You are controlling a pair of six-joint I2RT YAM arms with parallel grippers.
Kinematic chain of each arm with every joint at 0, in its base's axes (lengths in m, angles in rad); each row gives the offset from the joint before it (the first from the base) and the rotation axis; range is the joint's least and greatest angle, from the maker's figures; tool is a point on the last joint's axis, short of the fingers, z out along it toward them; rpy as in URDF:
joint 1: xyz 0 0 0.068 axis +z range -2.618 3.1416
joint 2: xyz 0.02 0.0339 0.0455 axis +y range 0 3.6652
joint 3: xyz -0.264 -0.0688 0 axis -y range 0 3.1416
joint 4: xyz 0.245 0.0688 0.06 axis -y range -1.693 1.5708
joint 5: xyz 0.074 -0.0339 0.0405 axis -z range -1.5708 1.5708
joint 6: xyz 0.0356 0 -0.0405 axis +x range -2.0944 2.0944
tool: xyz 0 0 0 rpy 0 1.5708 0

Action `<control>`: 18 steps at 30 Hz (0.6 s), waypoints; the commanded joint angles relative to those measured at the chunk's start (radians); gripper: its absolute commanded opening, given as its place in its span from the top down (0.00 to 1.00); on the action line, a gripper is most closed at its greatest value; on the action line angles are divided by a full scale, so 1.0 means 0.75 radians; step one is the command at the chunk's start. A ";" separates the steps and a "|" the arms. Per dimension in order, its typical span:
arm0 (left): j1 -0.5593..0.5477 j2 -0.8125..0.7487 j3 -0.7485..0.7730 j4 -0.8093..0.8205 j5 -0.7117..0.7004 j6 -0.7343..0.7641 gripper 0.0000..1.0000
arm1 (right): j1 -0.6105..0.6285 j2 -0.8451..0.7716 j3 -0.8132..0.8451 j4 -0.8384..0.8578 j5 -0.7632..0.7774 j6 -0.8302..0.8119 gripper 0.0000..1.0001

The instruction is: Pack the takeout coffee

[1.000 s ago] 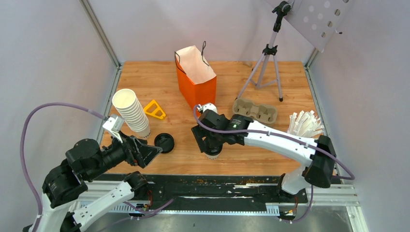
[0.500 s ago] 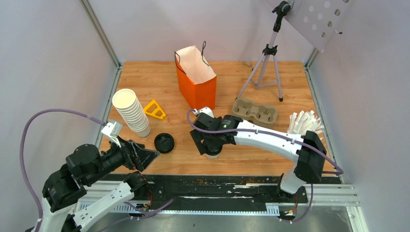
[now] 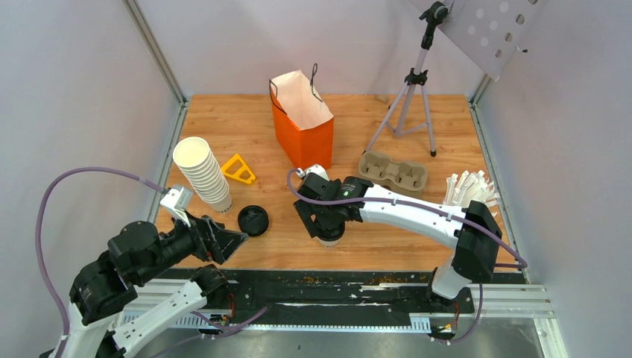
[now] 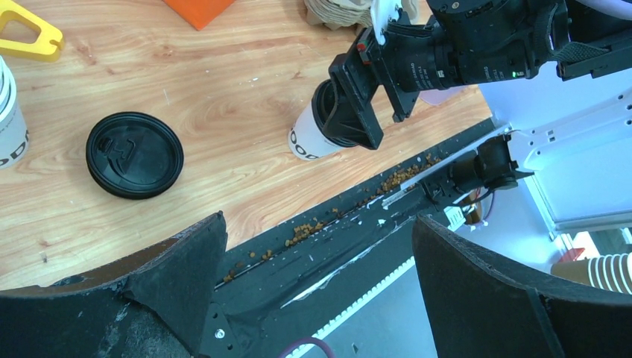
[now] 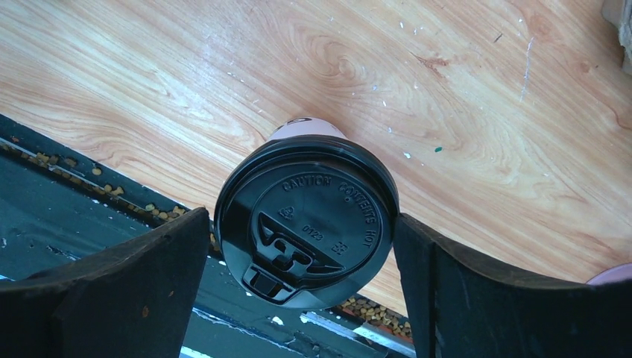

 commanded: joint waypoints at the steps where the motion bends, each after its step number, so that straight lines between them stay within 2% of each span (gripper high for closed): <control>1: 0.001 0.025 0.054 0.011 -0.013 0.007 0.00 | -0.002 0.014 -0.007 -0.008 -0.010 -0.008 0.10; 8: 0.001 0.025 0.093 -0.011 -0.033 0.013 0.00 | -0.002 -0.051 -0.049 -0.064 0.048 -0.006 0.16; 18: 0.001 0.030 0.114 -0.030 -0.035 0.019 0.00 | -0.013 -0.124 -0.092 -0.101 0.113 0.015 0.20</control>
